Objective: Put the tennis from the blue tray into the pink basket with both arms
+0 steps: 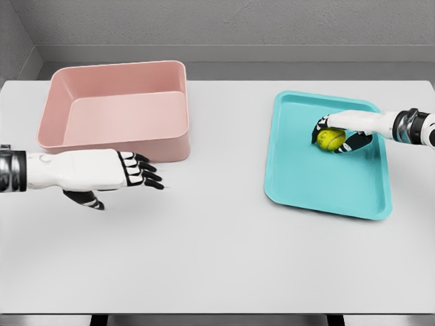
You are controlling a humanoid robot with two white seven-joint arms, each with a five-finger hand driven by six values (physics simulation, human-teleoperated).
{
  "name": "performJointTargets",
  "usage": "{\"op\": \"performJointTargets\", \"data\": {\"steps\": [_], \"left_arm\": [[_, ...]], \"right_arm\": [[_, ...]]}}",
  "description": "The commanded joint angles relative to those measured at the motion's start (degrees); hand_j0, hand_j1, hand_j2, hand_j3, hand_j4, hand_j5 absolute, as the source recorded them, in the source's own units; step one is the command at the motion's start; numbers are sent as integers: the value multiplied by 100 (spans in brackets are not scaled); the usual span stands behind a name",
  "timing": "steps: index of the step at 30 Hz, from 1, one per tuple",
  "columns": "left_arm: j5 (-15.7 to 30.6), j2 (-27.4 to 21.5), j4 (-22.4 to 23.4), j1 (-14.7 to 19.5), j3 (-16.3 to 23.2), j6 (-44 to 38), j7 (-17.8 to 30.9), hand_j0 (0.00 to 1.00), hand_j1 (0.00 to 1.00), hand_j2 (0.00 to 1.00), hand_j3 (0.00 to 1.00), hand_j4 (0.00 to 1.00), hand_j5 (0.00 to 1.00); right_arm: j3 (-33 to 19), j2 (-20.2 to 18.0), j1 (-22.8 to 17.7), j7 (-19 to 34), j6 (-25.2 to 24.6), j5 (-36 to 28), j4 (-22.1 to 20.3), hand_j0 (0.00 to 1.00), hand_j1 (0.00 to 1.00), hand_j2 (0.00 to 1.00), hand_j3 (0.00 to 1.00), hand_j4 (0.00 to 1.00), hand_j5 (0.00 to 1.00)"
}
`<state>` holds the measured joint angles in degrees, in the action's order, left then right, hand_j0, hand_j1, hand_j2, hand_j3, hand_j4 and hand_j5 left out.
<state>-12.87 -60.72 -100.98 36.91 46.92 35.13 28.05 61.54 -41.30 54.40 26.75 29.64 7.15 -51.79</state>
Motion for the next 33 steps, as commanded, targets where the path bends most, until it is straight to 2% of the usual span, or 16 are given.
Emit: {"op": "performJointTargets", "data": {"steps": [1,5,8,18,22,29,33], "left_arm": [[30,-54,0,0,2,-13,-1,100,100,100,100,100,100],[30,-46,0,0,2,-13,-1,100,100,100,100,100,100],[30,-37,0,0,2,-13,-1,100,100,100,100,100,100],[30,-37,0,18,-7,-13,-1,100,100,100,100,100,100],[30,-46,0,9,-7,-13,-10,100,100,100,100,100,100],[21,-46,0,0,2,-13,-1,100,100,100,100,100,100],[3,-90,9,-9,-7,-13,-10,100,100,100,100,100,100]], "right_arm": [[-11,-10,0,6,7,-20,-7,54,54,54,54,54,54],[-11,-54,97,6,77,-29,-59,54,54,54,54,54,54],[-11,-115,211,15,393,-38,-112,54,54,54,54,54,54],[-11,-678,211,15,473,-47,-1852,54,54,54,54,54,54],[-11,-678,176,41,473,-47,-2520,54,54,54,54,54,54],[-11,-599,167,50,473,-47,-2995,53,53,53,53,53,53],[-2,-300,167,120,464,-47,-3267,53,53,53,53,53,53]]}}
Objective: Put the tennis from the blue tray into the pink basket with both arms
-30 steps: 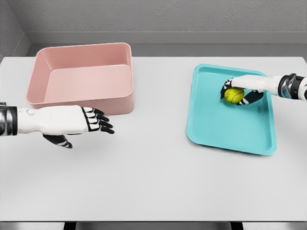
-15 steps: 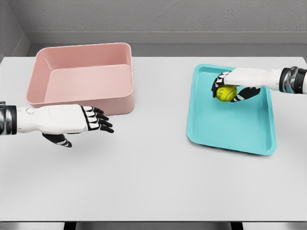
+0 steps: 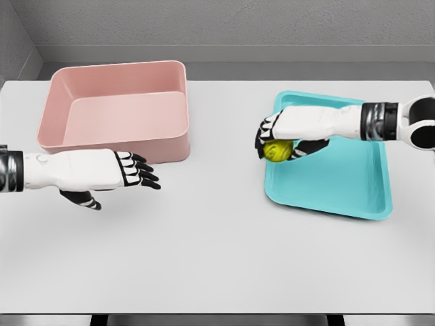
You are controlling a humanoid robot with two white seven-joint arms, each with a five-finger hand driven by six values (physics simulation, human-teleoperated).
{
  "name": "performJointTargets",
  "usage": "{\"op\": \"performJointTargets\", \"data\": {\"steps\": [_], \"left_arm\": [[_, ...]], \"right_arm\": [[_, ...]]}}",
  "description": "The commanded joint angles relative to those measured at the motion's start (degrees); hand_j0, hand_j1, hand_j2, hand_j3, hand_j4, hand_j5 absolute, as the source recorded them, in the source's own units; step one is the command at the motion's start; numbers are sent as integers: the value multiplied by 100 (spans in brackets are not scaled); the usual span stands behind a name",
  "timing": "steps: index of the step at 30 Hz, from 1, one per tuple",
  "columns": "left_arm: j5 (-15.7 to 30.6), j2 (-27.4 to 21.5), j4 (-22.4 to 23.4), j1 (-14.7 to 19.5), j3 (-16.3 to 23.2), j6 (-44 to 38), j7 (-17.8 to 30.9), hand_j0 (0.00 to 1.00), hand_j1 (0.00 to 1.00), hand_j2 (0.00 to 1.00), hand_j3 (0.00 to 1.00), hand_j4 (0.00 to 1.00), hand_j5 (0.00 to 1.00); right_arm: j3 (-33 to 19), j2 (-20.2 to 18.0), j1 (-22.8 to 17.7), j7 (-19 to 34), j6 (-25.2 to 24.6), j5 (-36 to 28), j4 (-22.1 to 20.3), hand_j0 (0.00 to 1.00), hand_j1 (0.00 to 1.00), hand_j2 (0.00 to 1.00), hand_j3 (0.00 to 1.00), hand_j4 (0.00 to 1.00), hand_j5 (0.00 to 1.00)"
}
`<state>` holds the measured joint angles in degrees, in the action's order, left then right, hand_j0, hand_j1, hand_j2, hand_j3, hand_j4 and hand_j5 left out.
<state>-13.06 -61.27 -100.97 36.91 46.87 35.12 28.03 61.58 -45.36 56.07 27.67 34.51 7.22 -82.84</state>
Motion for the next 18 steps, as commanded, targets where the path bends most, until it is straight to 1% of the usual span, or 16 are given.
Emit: {"op": "performJointTargets", "data": {"steps": [1,4,10,12,14,15,18], "left_arm": [[32,-25,-2,0,-11,-12,0,100,100,100,100,100,100],[23,-25,-2,-70,6,-12,1,100,100,100,100,100,100],[14,-43,7,-70,6,-12,1,100,100,100,100,100,100],[6,-166,33,-62,-11,-12,1,100,100,100,100,100,100],[6,-289,34,-88,-160,-12,-8,100,100,100,100,100,100],[6,-289,34,-88,-161,-12,0,100,100,100,100,100,100],[14,-289,34,-70,-169,-12,-8,100,100,100,100,100,100]], "right_arm": [[-6,194,0,54,-23,-54,-171,53,53,53,53,53,53],[3,378,-105,116,-23,-46,-197,53,53,53,53,53,53],[12,721,-281,195,-67,-46,-171,53,53,53,53,53,53],[135,888,-290,195,-129,-28,-127,53,53,53,53,53,53],[258,1108,-290,195,-173,-19,75,53,53,53,53,53,53],[258,1169,-290,204,-190,-19,84,53,53,53,53,53,53],[469,1512,-290,256,-234,-10,357,53,53,53,53,53,53]]}}
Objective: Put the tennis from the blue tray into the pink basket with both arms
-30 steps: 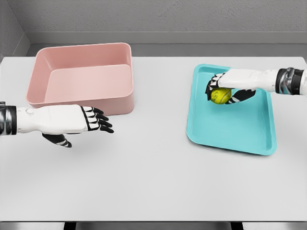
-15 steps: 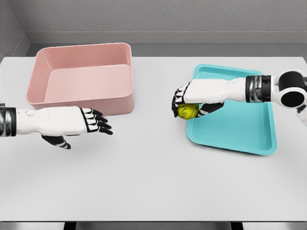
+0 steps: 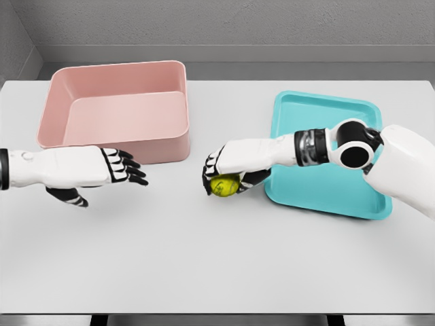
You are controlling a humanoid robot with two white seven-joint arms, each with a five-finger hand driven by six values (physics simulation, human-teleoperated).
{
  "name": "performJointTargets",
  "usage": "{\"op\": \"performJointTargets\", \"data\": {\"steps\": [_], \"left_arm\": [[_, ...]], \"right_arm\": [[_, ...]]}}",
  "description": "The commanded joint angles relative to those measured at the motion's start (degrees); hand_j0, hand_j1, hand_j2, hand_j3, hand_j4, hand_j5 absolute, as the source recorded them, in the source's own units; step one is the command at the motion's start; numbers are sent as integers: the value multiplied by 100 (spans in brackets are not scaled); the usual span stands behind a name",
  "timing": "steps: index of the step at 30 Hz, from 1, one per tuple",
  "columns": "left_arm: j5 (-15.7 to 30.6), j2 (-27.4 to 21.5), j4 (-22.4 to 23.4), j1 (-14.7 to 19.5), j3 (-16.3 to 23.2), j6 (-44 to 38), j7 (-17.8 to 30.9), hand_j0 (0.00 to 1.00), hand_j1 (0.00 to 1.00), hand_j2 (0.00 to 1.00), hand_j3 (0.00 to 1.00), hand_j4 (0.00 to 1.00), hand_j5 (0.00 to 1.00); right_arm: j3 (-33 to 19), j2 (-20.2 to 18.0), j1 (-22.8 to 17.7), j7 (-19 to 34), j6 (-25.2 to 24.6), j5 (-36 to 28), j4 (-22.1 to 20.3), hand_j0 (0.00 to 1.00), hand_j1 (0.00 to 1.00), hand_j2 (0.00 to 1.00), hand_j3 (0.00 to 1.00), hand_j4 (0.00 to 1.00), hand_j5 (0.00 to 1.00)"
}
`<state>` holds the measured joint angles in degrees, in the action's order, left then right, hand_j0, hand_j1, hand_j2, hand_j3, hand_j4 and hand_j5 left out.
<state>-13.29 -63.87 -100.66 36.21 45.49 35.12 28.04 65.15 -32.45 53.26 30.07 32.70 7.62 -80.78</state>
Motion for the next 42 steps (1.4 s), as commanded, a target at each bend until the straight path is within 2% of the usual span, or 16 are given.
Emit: {"op": "performJointTargets", "data": {"steps": [1,7,14,15,17,21,24,27,29,30,32,33,35,36,38,42], "left_arm": [[37,-29,3,0,-31,-12,-1,100,100,100,100,100,100],[37,-29,3,-18,-23,-12,-1,100,100,100,100,100,100],[73,-38,3,-26,-23,-12,-18,100,100,100,100,100,100],[81,-38,-6,-35,-23,-12,-53,100,100,100,100,100,100],[90,-38,-24,-26,-40,-12,-62,100,100,100,100,100,100],[90,-11,-33,-26,-40,-12,-62,100,100,100,100,100,100],[90,-11,-33,-26,-40,-12,-62,100,100,100,100,100,100],[90,76,-33,-44,-40,-12,-71,100,100,100,100,100,100],[90,595,-33,-79,-31,-12,-71,100,100,100,100,100,100],[99,674,-33,-88,-14,-12,-71,100,100,100,100,100,100],[275,1008,-33,-114,83,-12,-62,100,100,100,100,100,100],[494,1131,-33,-105,180,-12,-62,100,100,100,100,100,100],[547,1263,2,-97,188,-12,-62,100,100,100,100,100,100],[477,1491,99,-97,188,-12,-53,100,100,100,100,100,100],[240,2160,740,-35,188,-12,-10,100,100,100,100,100,100],[20,2590,1347,132,197,-12,-10,100,100,100,100,100,100]], "right_arm": [[200,292,0,16,-97,-42,168,53,53,53,53,53,53],[543,723,-9,-19,-132,73,625,53,53,53,53,53,53],[534,740,9,-10,-150,143,651,55,55,55,55,55,55],[534,766,9,-10,-150,143,651,58,58,58,58,58,58],[525,766,0,-45,-168,134,651,100,100,100,100,100,100],[490,670,26,-36,-97,134,607,100,100,100,100,100,100],[359,169,176,-36,210,125,511,100,100,100,100,100,100],[209,-411,228,-28,230,117,203,100,100,100,100,100,100],[192,-640,457,-10,230,117,97,100,100,100,100,100,100],[-72,-666,483,16,230,117,97,100,100,100,100,100,100],[-555,-1009,431,16,230,117,115,100,100,100,100,100,100],[-652,-1219,431,25,230,117,124,100,100,100,100,100,100],[-863,-1580,404,-19,230,125,159,100,100,100,100,100,100],[-1074,-1668,282,-124,230,125,168,100,100,100,100,100,100],[-1250,-1782,149,-291,230,125,264,100,100,100,100,100,100],[-1619,-1870,9,-291,230,117,519,100,100,100,100,100,100]]}}
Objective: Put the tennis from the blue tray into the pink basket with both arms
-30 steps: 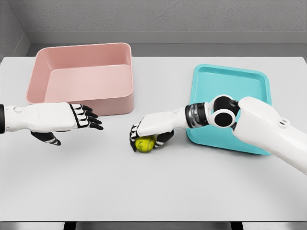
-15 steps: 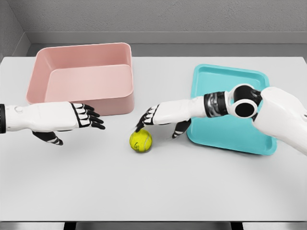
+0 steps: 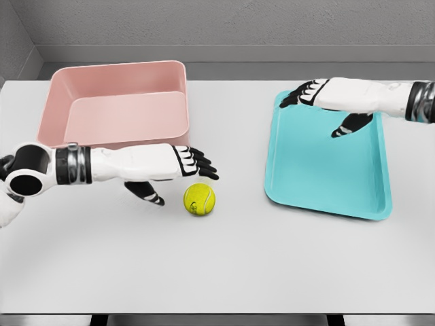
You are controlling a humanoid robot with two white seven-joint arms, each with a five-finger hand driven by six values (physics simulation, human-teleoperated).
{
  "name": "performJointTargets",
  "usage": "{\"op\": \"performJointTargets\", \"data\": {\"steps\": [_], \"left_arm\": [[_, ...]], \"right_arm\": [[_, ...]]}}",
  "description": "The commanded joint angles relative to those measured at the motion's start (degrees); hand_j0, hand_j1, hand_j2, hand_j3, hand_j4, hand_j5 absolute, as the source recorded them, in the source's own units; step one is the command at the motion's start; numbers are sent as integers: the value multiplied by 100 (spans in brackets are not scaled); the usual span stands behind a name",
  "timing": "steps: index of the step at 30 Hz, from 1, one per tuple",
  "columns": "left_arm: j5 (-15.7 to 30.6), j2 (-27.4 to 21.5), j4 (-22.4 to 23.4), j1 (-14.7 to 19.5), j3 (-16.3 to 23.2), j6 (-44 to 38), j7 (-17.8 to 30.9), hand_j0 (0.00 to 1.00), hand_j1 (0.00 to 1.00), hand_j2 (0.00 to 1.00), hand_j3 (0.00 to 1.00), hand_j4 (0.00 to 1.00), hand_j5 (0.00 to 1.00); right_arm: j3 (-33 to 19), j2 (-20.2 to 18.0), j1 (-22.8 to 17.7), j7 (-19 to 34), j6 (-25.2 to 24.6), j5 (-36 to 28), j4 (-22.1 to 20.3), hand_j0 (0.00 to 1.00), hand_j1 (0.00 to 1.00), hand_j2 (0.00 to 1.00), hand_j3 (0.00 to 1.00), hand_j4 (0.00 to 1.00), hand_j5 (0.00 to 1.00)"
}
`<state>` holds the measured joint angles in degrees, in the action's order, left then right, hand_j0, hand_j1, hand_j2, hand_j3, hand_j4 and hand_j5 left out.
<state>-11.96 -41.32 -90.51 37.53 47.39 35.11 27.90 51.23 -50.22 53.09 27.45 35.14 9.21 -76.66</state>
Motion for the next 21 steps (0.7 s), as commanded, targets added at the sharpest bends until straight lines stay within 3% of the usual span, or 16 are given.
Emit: {"op": "performJointTargets", "data": {"steps": [1,7,21], "left_arm": [[-131,405,482,9,7,-11,5,100,100,100,100,100,100],[-474,598,675,-53,200,-11,-13,100,100,100,100,100,100],[-474,625,675,-53,209,-11,-39,100,100,100,100,100,100]], "right_arm": [[-236,-85,-9,-29,-14,-43,116,100,100,100,100,100,100],[-456,-76,-308,-29,-14,-51,389,100,100,100,100,100,100],[-491,-93,-352,-29,-14,-51,389,100,100,100,100,100,100]]}}
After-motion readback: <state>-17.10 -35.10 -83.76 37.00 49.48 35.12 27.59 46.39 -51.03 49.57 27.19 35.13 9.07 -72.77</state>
